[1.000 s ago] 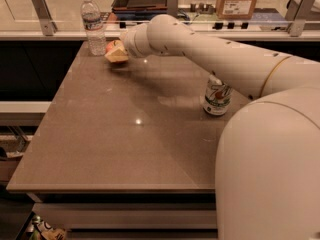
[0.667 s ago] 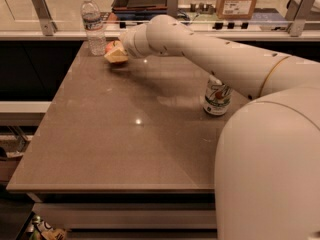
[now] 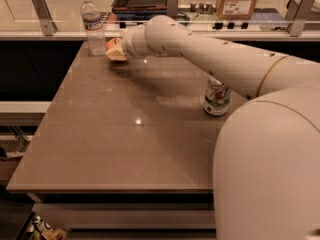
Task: Move apple near water bottle
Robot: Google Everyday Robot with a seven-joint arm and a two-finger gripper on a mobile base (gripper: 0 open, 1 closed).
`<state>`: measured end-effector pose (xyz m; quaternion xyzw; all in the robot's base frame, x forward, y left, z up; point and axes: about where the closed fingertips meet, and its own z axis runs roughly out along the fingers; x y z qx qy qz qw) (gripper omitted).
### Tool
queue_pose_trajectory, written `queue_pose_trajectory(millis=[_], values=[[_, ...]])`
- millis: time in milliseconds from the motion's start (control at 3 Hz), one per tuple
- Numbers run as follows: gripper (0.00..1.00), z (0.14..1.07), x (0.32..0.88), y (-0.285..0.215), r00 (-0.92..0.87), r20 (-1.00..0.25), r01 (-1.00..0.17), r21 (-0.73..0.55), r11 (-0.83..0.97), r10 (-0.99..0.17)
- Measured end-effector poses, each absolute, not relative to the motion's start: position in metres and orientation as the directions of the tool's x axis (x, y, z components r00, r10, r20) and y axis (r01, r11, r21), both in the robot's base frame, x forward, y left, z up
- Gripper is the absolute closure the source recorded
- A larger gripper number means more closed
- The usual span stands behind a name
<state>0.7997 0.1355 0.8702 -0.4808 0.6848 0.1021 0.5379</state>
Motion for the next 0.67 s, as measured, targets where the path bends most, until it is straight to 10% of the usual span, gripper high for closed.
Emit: queue_pose_trajectory(millis=[667], values=[[0.0, 0.8691, 0.7993, 0.1375, 0.041, -0.835, -0.77, -0.376, 0.515, -0.549]])
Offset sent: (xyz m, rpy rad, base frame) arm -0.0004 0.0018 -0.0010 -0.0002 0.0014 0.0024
